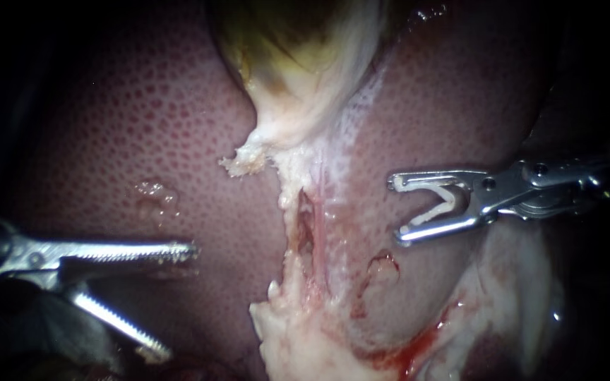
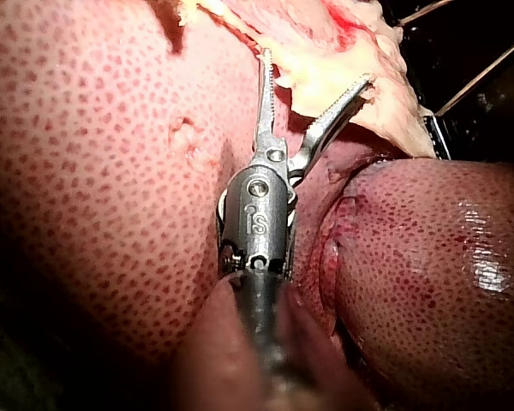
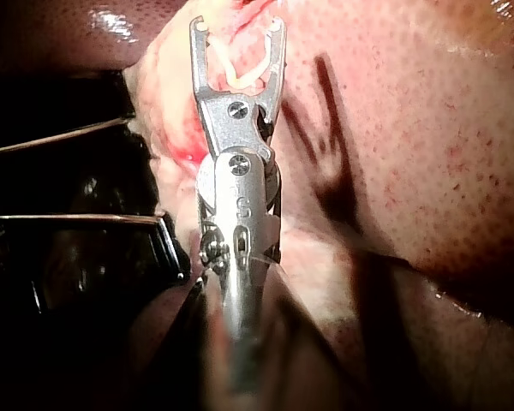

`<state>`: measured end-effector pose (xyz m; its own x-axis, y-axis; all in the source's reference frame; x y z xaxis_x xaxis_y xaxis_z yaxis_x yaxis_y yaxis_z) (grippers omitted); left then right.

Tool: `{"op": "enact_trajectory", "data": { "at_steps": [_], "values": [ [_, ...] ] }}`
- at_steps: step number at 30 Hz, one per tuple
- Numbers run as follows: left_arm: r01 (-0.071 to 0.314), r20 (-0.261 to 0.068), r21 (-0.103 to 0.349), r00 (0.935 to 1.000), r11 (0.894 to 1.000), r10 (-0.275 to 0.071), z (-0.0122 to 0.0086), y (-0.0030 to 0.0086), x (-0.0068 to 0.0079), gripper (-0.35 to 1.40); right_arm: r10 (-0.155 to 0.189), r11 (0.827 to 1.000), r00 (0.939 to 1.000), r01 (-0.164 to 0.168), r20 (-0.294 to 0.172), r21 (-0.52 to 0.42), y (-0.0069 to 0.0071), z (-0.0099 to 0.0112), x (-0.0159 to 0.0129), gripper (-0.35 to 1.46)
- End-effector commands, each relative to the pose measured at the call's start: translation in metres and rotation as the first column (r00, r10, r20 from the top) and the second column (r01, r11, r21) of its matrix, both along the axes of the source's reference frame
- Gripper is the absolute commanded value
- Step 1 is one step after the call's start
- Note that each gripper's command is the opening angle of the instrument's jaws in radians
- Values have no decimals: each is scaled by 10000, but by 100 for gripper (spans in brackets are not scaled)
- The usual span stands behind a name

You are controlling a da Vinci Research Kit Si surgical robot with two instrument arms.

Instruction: Grabbing gallbladder

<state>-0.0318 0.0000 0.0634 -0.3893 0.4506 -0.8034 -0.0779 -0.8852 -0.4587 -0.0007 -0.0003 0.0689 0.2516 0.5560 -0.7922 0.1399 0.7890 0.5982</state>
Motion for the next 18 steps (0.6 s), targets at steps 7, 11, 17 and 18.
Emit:
{"op": "enact_trajectory", "data": {
  "at_steps": [7, 11, 17, 18],
  "values": [
    [232, -125, 31, 9997, 9997, -232, 4, 12, 5, 84, 1, 10000, 10000, -1, -1, 1, 0, 0, -1, 52],
    [473, -237, 135, 9986, 9988, -470, 2, 30, 7, 86, 1, 10000, 10000, -1, -1, 1, 0, 0, -1, 52],
    [1012, -151, 325, 9948, 9943, -1007, -6, 75, 5, 86, 1, 10000, 10000, -1, -1, 1, 0, 0, -1, 52],
    [1127, -143, 341, 9936, 9930, -1123, -7, 85, 3, 86, 1, 10000, 10000, -1, -1, 1, 0, 0, -1, 52]
  ]
}}
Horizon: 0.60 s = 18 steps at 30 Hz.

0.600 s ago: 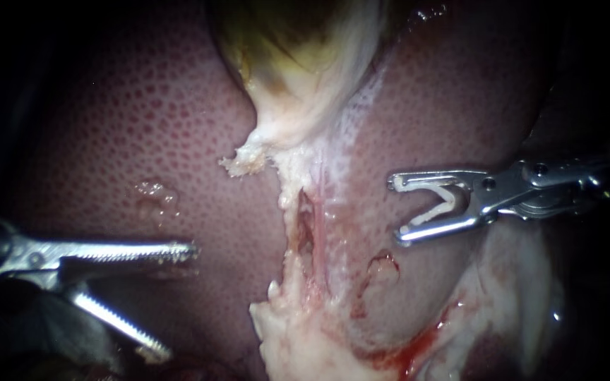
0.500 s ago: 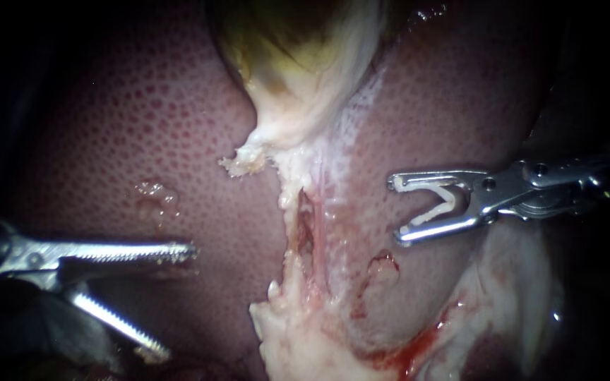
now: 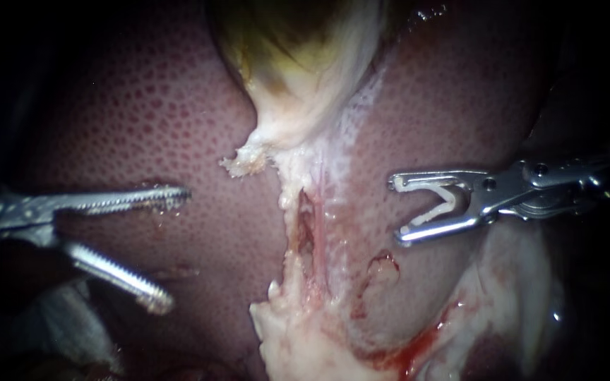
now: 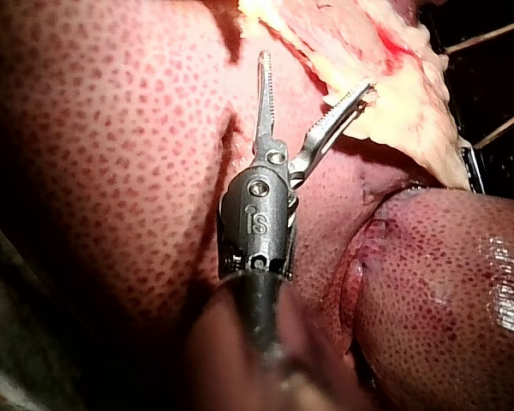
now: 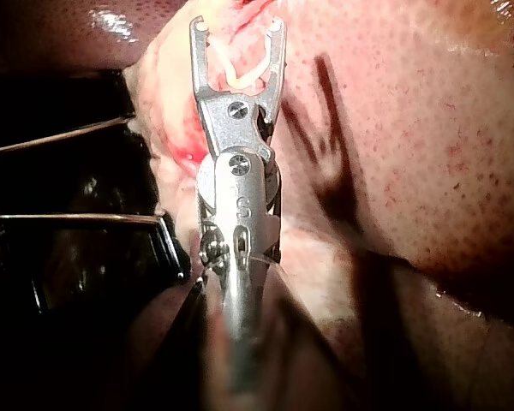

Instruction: Grabbing gallbladder

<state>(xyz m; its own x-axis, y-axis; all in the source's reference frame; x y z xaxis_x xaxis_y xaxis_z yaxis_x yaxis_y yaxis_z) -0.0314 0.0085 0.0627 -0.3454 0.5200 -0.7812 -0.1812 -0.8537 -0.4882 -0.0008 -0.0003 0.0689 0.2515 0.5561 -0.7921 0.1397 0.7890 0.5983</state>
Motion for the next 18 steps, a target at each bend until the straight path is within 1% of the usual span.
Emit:
{"op": "enact_trajectory", "data": {
  "at_steps": [1, 3, 4, 7, 10, 12, 13, 15, 18],
  "values": [
    [84, 6, 9, 10000, 10000, -84, 0, 7, -2, 86, 0, 10000, 10000, 0, -1, 0, 0, 0, 0, 52],
    [264, 95, 52, 9996, 9996, -265, 0, 26, -8, 86, 1, 10000, 10000, -1, 0, 0, 0, 0, 0, 52],
    [369, 103, 48, 9993, 9993, -370, 1, 32, -10, 84, 1, 10000, 10000, -1, 0, 0, 0, 0, 0, 52],
    [544, 81, 76, 9985, 9985, -544, 5, 50, -19, 84, 4, 10000, 10000, -4, 2, 0, 0, 0, 0, 52],
    [616, 73, 74, 9981, 9981, -617, 12, 58, -25, 83, 4, 10000, 10000, -4, 2, 1, 0, 0, 0, 52],
    [636, 58, 64, 9980, 9980, -636, 16, 60, -28, 78, 4, 10000, 10000, -4, 2, 1, 0, 0, 0, 51],
    [693, 44, 164, 9976, 9975, -694, 19, 61, -29, 73, 4, 10000, 10000, -4, 2, 1, 0, 0, 0, 51],
    [759, 23, 255, 9971, 9968, -760, 24, 62, -32, 69, 3, 10000, 10000, -3, 2, 1, 0, 0, 0, 51],
    [822, -4, 327, 9966, 9961, -822, 32, 62, -35, 61, 3, 10000, 10000, -3, 2, 1, 0, 0, 0, 51]
  ]
}}
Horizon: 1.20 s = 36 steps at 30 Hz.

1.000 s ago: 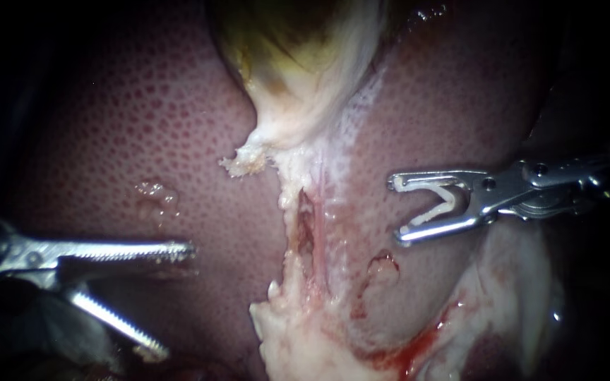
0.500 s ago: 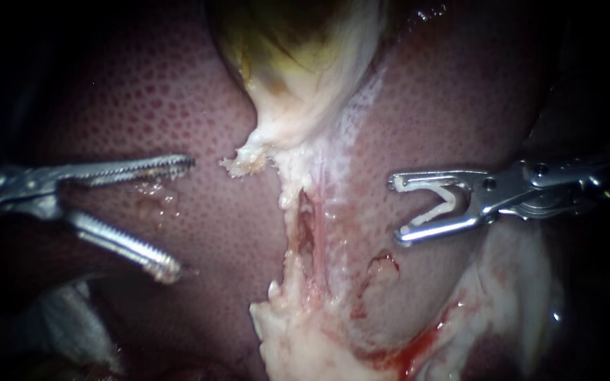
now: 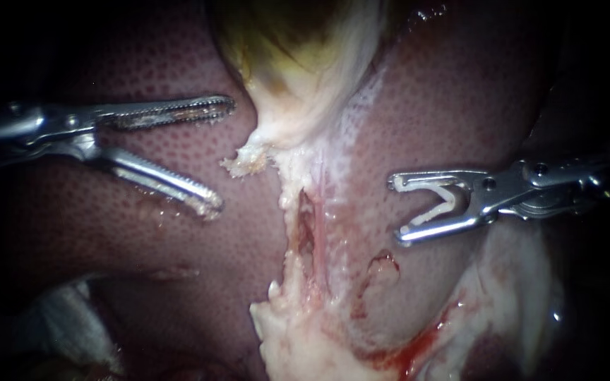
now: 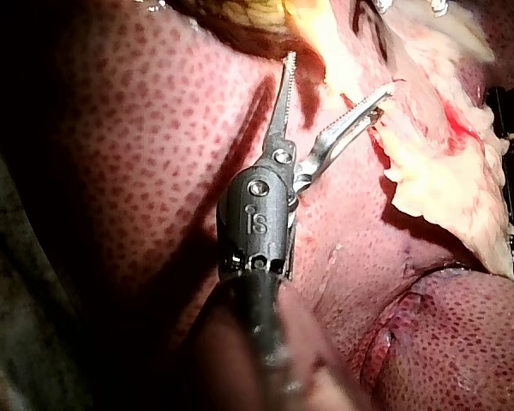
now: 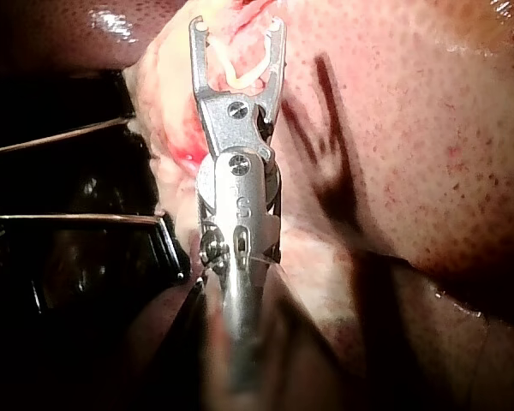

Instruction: Grabbing gallbladder

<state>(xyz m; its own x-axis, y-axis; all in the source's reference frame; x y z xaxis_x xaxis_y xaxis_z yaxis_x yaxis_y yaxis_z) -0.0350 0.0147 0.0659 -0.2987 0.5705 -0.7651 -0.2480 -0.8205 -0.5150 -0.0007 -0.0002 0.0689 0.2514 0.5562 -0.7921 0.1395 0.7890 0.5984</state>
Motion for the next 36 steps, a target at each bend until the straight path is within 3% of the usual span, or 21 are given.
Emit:
{"op": "enact_trajectory", "data": {
  "at_steps": [1, 13, 19, 26, 36],
  "values": [
    [32, -24, 54, 10000, 10000, -32, 4, -1, 0, 58, 1, 10000, 10000, -1, 2, 0, 0, 0, 0, 51],
    [257, -169, 234, 9995, 9994, -253, 37, -13, -7, 36, 10, 10000, 10000, -10, 15, 57, 0, 0, 0, 51],
    [230, -240, 303, 9995, 9993, -223, 40, -12, -5, -13, 10, 10000, 10000, -10, 15, 58, 0, 0, 0, 51],
    [183, -236, 332, 9996, 9993, -175, 37, -11, 4, -35, -9, 10000, 10000, 9, 38, 56, 0, 0, 0, 51],
    [-60, -196, 442, 9998, 9990, 68, 29, -15, 14, -35, -13, 10000, 10000, 13, 36, 56, 0, -1, -1, 51]
  ]
}}
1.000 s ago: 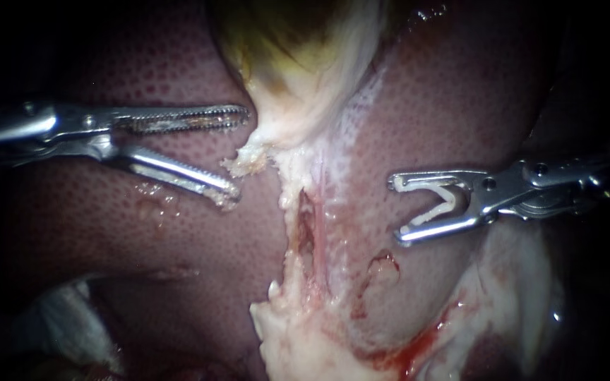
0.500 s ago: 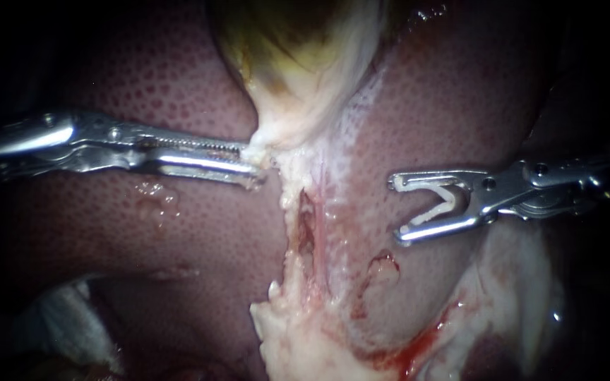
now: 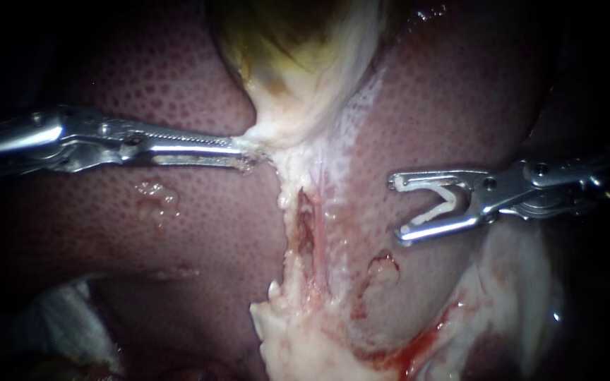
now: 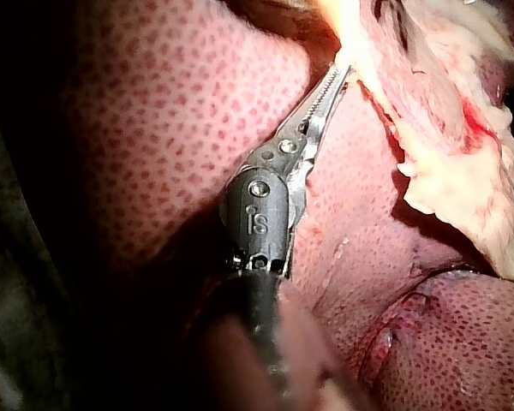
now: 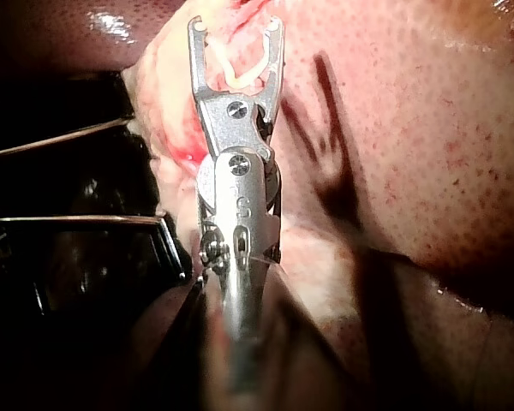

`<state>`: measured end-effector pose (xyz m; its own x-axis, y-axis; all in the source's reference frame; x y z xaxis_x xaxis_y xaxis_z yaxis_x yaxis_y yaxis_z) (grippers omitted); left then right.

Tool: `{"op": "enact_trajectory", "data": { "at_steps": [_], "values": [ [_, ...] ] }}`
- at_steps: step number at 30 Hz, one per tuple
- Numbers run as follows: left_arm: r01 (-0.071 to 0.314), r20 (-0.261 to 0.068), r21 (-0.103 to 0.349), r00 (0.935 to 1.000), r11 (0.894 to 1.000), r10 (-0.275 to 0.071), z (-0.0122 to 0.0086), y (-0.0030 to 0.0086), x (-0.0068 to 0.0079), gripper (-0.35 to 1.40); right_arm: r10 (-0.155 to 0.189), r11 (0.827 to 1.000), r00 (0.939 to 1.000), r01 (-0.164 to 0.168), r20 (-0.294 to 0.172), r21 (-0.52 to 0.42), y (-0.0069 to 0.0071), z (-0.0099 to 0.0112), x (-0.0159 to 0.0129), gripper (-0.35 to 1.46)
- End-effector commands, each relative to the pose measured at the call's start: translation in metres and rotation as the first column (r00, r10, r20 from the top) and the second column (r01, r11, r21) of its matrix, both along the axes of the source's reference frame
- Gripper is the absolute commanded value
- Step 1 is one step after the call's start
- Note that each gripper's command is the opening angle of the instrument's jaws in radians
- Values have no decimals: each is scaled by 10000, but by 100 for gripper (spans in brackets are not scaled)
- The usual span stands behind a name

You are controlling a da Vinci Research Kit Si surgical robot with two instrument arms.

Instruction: Grabbing gallbladder

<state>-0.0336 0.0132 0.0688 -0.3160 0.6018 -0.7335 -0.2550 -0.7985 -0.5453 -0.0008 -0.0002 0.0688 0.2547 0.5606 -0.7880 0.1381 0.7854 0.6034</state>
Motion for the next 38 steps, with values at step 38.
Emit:
{"op": "enact_trajectory", "data": {
  "at_steps": [38],
  "values": [
    [714, -70, 56, 9974, 9974, -713, -69, 57, 77, -35, -10, 10000, 10000, 10, -3, -1, 0, 0, -1, 51]
  ]
}}
